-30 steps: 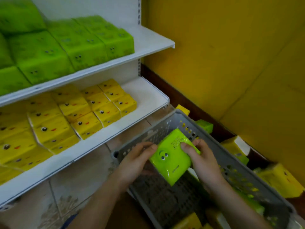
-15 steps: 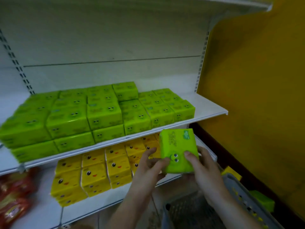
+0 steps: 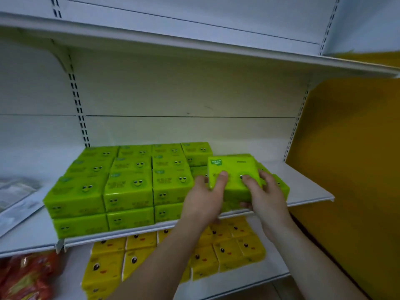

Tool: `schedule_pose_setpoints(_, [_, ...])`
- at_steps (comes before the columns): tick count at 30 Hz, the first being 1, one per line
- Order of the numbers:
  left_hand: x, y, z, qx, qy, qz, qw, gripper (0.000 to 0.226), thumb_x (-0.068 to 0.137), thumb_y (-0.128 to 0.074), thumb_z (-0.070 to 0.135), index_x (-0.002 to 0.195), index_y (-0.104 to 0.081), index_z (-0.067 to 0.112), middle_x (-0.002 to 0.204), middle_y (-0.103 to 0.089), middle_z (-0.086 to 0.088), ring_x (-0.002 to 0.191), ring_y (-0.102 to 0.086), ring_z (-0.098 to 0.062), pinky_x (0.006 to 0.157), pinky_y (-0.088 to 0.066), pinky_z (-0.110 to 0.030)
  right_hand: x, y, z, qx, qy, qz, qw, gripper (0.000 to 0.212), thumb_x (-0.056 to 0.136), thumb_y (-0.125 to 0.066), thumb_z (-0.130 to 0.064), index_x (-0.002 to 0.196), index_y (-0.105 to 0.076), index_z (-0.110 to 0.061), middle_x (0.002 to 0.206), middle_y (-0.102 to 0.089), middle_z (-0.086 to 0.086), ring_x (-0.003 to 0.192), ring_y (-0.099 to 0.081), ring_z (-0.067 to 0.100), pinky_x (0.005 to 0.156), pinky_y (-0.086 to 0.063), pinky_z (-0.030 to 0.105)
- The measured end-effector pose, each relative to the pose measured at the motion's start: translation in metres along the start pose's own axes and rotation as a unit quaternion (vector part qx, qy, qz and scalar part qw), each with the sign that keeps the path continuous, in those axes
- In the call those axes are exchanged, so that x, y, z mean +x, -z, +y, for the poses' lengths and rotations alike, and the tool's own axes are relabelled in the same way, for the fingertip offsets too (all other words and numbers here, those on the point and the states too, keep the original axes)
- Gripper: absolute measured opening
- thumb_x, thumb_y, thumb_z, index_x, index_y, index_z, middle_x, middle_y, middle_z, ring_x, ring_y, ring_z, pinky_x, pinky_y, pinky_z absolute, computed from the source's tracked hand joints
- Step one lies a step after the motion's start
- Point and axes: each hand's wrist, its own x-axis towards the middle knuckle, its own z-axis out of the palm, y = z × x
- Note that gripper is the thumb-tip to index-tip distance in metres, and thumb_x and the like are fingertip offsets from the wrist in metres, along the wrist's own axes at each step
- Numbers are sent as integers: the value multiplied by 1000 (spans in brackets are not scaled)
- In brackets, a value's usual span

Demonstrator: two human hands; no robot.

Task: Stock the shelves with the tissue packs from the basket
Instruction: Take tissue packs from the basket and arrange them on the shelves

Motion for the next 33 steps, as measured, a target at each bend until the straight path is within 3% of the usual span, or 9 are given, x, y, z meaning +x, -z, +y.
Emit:
schedule_pose_setpoints(3, [25, 24, 3, 326, -145, 108, 928, 51, 97, -33, 60, 95, -60, 17, 98, -69, -12, 95, -64, -34, 70, -44, -35, 46, -23, -2, -36, -14, 40, 998, 44, 88, -69, -33, 127, -52, -20, 114, -59, 10, 80, -65, 21, 68, -60, 42])
schedule_pose_setpoints(7, [76, 60, -14, 514, -213, 93, 826, 29, 98, -41, 30, 120, -58, 21, 125, -58, -5, 121, -50, -29, 94, -43, -40, 93, -66, 10, -88, -65, 20, 994, 51, 89, -66, -34, 134, -51, -15, 103, -58, 6, 65, -60, 18, 75, -60, 48])
schedule_pose_setpoints(10, [108, 71, -38, 543, -174, -14, 821, 42, 99, -39, 38, 139, -44, 26, 148, -40, -3, 142, -28, -29, 114, -26, -47, 123, -95, 27, -166, -64, 23, 984, 46, 87, -63, -39, 123, -59, -12, 95, -68, 8, 67, -69, 27, 77, -59, 45])
schedule_pose_setpoints(15, [125, 74, -56, 569, -174, -49, 802, 49, 101, -26, 44, 147, -31, 27, 152, -34, -7, 143, -24, -32, 117, -21, -50, 150, -120, 50, -312, -47, 49, 948, 48, 90, -57, -46, 112, -67, -4, 111, -69, 19, 108, -63, 36, 86, -48, 33])
schedule_pose_setpoints(21, [124, 69, -44, 525, -175, -3, 833, 44, 100, -29, 40, 139, -42, 24, 145, -43, -4, 138, -36, -27, 117, -21, -53, 155, -111, 56, -297, -24, 15, 955, 43, 92, -58, -45, 113, -70, -8, 111, -71, 14, 110, -65, 31, 93, -50, 34])
schedule_pose_setpoints(25, [100, 34, -27, 407, -295, 46, 863, 48, 92, -30, 39, 128, -55, 18, 126, -60, -7, 118, -55, -30, 101, -42, -41, 143, -64, 56, -242, 32, 20, 970, 24, 90, -62, -34, 101, -73, -16, 102, -73, 7, 95, -70, 32, 87, -55, 46])
schedule_pose_setpoints(28, [71, -10, -22, 266, -351, 30, 897, 35, 90, -42, 33, 117, -60, 18, 113, -66, -4, 106, -61, -26, 86, -51, -39, 118, -4, 54, -185, 66, 17, 980, 13, 84, -62, -37, 81, -70, -27, 82, -71, -3, 81, -71, 25, 78, -58, 51])
schedule_pose_setpoints(31, [36, -69, -36, 167, -358, -40, 918, 19, 93, -52, 25, 109, -61, 21, 101, -69, 2, 92, -65, -18, 78, -53, -37, 74, 70, 68, -208, 109, 26, 972, 22, 78, -57, -49, 84, -70, -32, 79, -72, -8, 80, -71, 15, 76, -59, 46])
schedule_pose_setpoints(33, [8, -113, -56, 148, -344, -105, 921, 18, 93, -53, 26, 109, -61, 23, 98, -69, 4, 88, -66, -15, 77, -54, -37, 40, 123, 90, -229, 86, 36, 969, 14, 86, -60, -39, 81, -69, -29, 76, -72, -5, 75, -71, 18, 69, -60, 44])
